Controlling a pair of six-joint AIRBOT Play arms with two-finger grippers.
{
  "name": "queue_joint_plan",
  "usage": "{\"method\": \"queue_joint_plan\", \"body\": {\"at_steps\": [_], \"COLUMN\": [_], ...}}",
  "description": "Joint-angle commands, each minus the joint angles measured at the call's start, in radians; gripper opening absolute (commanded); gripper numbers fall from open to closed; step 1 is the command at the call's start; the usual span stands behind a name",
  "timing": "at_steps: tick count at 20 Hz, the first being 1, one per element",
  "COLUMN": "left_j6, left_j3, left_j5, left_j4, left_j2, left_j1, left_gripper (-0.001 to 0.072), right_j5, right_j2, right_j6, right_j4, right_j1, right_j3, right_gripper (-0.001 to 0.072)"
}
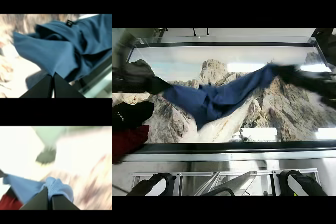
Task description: Fold the shirts.
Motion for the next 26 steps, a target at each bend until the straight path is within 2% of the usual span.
{"method": "queue_joint_plan", "body": {"at_steps": [1, 5, 7, 8, 11, 15, 19, 20, 21, 22, 23, 24, 25, 26], "left_j6": [-0.018, -0.014, -0.014, -0.014, 0.042, 0.14, 0.126, 0.116, 0.114, 0.093, 0.063, 0.021, -0.017, -0.049], "left_j3": [0.172, 0.265, 0.211, 0.165, -0.019, -0.175, -0.161, -0.123, -0.083, -0.035, 0.013, 0.065, 0.106, 0.135], "left_j5": [-0.022, -0.043, -0.045, -0.052, -0.035, 0.128, 0.226, 0.221, 0.208, 0.2, 0.182, 0.134, 0.082, 0.026], "left_j4": [-0.011, 0.028, 0.018, 0.015, 0.026, 0.027, 0.071, 0.08, 0.078, 0.079, 0.078, 0.077, 0.077, 0.077], "left_j2": [0.15, 0.223, 0.193, 0.157, -0.01, -0.3, -0.577, -0.635, -0.677, -0.71, -0.732, -0.745, -0.749, -0.747], "left_j1": [0.08, 0.195, 0.201, 0.178, 0.043, -0.142, -0.214, -0.215, -0.211, -0.201, -0.186, -0.166, -0.146, -0.122], "left_gripper": [0.0011, 0.0012, 0.0011, 0.0011, 0.0012, 0.0012, 0.0016, 0.0079, 0.0467, 0.0697, 0.0697, 0.0697, 0.0698, 0.0697], "right_j5": [0.013, 0.032, 0.101, 0.141, 0.208, 0.211, 0.163, 0.134, 0.103, 0.059, 0.018, -0.01, -0.023, -0.022], "right_j2": [0.188, 0.234, 0.189, 0.158, 0.057, -0.072, -0.192, -0.221, -0.243, -0.259, -0.27, -0.278, -0.285, -0.288], "right_j6": [0.003, 0.116, 0.234, 0.252, 0.253, 0.222, 0.191, 0.168, 0.134, 0.118, 0.106, 0.105, 0.105, 0.105], "right_j4": [-0.027, -0.138, -0.237, -0.242, -0.21, -0.182, -0.199, -0.216, -0.214, -0.215, -0.215, -0.215, -0.216, -0.216], "right_j1": [-0.124, -0.166, -0.188, -0.198, -0.194, -0.155, -0.152, -0.152, -0.154, -0.157, -0.168, -0.183, -0.206, -0.234], "right_j3": [0.131, 0.183, 0.152, 0.117, -0.073, -0.372, -0.547, -0.55, -0.549, -0.544, -0.537, -0.529, -0.518, -0.509], "right_gripper": [0.0017, 0.0017, 0.0017, 0.0017, 0.0017, 0.0018, 0.0018, 0.0018, 0.0018, 0.0019, 0.0021, 0.0061, 0.0199, 0.0248]}}
